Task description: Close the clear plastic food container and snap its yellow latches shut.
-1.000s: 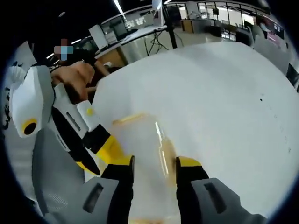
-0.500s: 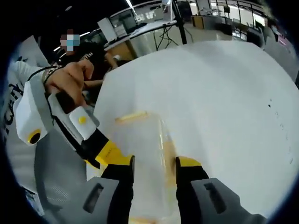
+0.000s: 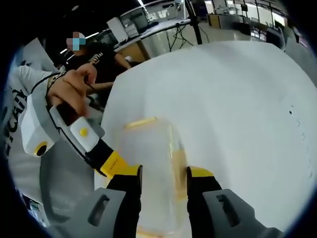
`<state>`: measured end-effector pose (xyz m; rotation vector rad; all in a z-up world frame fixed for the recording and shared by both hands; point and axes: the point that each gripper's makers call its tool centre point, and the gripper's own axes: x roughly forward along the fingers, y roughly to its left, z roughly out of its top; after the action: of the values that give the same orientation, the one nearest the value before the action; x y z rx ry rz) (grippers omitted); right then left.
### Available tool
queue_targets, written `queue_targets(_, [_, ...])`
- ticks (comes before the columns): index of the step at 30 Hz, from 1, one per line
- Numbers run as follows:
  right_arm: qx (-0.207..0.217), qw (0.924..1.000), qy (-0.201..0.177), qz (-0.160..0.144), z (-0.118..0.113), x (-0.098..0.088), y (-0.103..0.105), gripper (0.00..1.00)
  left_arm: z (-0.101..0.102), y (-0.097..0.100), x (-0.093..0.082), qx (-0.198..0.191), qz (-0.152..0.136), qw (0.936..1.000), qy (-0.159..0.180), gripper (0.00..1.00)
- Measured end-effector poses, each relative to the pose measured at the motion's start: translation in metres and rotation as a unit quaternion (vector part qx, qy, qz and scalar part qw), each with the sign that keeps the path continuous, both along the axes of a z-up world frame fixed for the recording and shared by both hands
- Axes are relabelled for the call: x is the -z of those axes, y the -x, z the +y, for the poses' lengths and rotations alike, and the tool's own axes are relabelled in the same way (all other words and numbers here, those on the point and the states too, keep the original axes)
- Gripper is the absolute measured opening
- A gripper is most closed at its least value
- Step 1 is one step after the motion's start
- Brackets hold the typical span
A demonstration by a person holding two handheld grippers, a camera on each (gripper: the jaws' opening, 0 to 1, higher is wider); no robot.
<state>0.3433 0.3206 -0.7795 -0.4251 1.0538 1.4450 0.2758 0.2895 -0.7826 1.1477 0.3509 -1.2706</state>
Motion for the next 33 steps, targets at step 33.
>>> queue_targets(33, [0.013, 0.9995, 0.007, 0.028, 0.0, 0.006, 0.011, 0.2, 0.001, 0.0, 0.005, -0.005, -0.047, 0.9987, -0.021, 0.33])
